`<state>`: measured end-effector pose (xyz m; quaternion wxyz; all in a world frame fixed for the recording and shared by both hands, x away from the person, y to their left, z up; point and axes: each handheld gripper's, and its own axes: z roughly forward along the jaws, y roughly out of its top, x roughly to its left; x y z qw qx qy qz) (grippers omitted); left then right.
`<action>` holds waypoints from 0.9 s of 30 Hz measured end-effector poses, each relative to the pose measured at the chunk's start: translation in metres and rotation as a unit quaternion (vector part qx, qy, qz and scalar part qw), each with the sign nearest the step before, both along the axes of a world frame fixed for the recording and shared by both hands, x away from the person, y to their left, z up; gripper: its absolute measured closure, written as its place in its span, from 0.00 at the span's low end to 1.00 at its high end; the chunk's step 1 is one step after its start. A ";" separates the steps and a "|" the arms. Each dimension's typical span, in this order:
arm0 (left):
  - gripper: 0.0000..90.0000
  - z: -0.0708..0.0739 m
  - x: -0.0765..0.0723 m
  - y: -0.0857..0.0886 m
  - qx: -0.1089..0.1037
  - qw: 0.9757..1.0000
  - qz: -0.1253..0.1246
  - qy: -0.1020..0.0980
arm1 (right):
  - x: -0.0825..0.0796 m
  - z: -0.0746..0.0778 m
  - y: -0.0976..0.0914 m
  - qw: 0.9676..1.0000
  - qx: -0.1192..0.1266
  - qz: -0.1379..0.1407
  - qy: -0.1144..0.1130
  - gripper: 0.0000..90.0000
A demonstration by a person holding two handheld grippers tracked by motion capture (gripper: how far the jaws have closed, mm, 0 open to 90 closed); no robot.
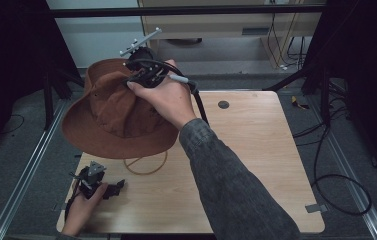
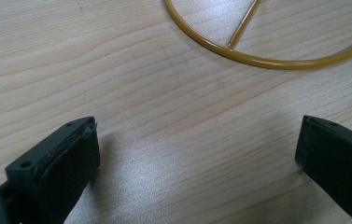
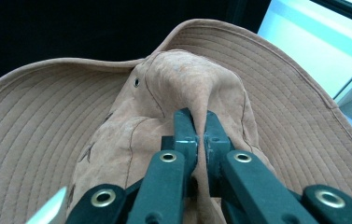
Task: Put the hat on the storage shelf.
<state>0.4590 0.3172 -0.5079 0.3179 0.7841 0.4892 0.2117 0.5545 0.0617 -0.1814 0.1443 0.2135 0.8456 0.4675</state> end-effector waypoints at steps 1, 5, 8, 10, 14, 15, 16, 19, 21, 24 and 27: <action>0.00 0.000 0.000 0.000 0.000 1.000 0.000 0.000 | 0.000 -0.001 0.001 1.000 0.000 0.001 0.000 0.98; 0.00 0.000 0.000 0.000 0.000 1.000 0.000 0.000 | 0.001 -0.002 0.003 1.000 -0.001 0.002 0.002 0.98; 0.00 0.000 0.000 0.000 0.000 1.000 0.000 0.000 | 0.002 -0.003 0.005 1.000 0.000 0.003 0.004 0.98; 0.00 0.000 0.000 0.000 0.000 1.000 0.000 0.000 | 0.003 -0.004 0.006 1.000 0.000 0.004 0.005 0.98; 0.00 0.000 0.000 0.000 -0.001 1.000 0.000 0.000 | 0.004 -0.007 0.008 1.000 0.000 0.005 0.007 0.98; 0.00 0.000 0.000 0.000 -0.001 1.000 -0.001 0.000 | 0.005 -0.008 0.009 1.000 0.000 0.006 0.008 0.98; 0.00 0.000 0.000 0.000 -0.001 1.000 -0.001 0.000 | 0.005 -0.008 0.009 1.000 0.000 0.006 0.008 0.98; 0.00 0.000 0.000 0.000 -0.001 1.000 -0.001 0.000 | 0.005 -0.010 0.011 1.000 -0.003 0.008 0.009 0.98; 0.00 0.000 0.000 0.000 -0.001 1.000 -0.001 0.000 | 0.005 -0.011 0.013 1.000 -0.004 0.011 0.008 0.98; 0.00 0.000 0.000 0.000 -0.001 1.000 -0.001 0.000 | 0.006 -0.014 0.016 1.000 -0.005 0.013 0.011 0.98; 0.00 0.000 0.000 0.000 -0.001 1.000 -0.001 0.000 | 0.006 -0.017 0.018 1.000 -0.006 0.014 0.012 0.98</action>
